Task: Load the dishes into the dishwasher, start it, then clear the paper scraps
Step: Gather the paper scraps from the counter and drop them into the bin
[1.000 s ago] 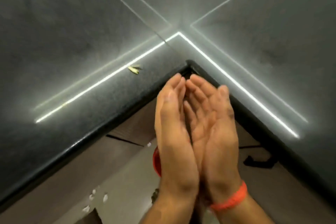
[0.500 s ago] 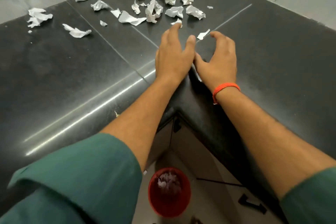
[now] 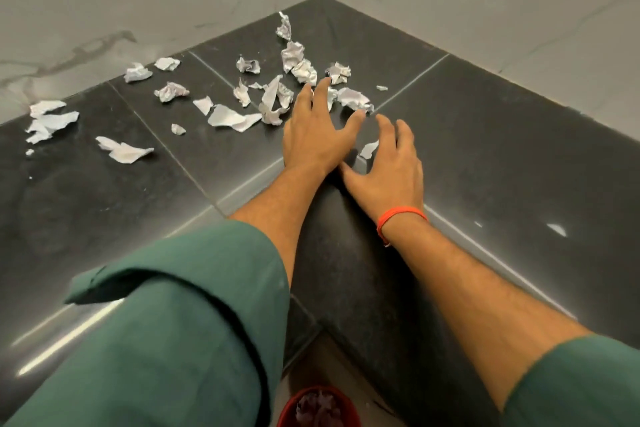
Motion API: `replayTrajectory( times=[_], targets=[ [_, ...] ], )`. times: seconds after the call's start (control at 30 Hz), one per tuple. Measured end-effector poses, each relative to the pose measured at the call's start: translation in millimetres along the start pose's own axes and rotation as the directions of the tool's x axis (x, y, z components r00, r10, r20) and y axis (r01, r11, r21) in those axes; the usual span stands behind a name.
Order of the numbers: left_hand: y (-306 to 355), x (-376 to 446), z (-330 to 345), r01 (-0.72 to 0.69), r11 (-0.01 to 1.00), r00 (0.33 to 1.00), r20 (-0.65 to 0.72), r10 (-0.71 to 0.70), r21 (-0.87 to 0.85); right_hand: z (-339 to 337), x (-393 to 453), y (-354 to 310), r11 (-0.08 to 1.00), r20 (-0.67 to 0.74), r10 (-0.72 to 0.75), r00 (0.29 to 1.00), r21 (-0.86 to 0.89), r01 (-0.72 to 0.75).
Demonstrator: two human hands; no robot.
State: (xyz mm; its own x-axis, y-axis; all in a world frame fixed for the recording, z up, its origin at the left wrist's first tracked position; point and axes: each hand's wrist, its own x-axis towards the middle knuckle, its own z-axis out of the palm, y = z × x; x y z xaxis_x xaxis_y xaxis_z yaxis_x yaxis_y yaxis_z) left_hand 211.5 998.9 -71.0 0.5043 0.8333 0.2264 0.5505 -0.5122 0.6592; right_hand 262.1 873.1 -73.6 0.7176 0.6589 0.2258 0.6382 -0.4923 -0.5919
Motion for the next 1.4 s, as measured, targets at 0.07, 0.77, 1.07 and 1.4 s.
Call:
replayTrajectory(
  times=[0.07,0.77,1.07,1.4],
  targets=[
    [-0.7,16.2,2.8,-0.034,0.999,0.999,0.023,0.033,0.018,1.7,4.4,0.8,1.0,0.013,0.016,1.0,0.022,-0.016],
    [-6.2,96.3,23.6,-0.191,0.977,0.967,0.155,0.203,-0.089,13.4,48.8,-8.5,0.992,-0.06,0.064,0.996,-0.102,-0.07],
    [1.9,112.0,29.1,-0.385,0.921,0.853,0.356,0.382,-0.064,14.5,54.4,-9.1,0.991,-0.074,0.083,0.994,-0.099,-0.09],
    [6.8,94.4,15.6,-0.033,0.926,0.969,0.214,0.121,-0.376,15.7,61.7,-10.6,0.988,-0.096,0.105,0.99,-0.106,-0.115]
  ],
)
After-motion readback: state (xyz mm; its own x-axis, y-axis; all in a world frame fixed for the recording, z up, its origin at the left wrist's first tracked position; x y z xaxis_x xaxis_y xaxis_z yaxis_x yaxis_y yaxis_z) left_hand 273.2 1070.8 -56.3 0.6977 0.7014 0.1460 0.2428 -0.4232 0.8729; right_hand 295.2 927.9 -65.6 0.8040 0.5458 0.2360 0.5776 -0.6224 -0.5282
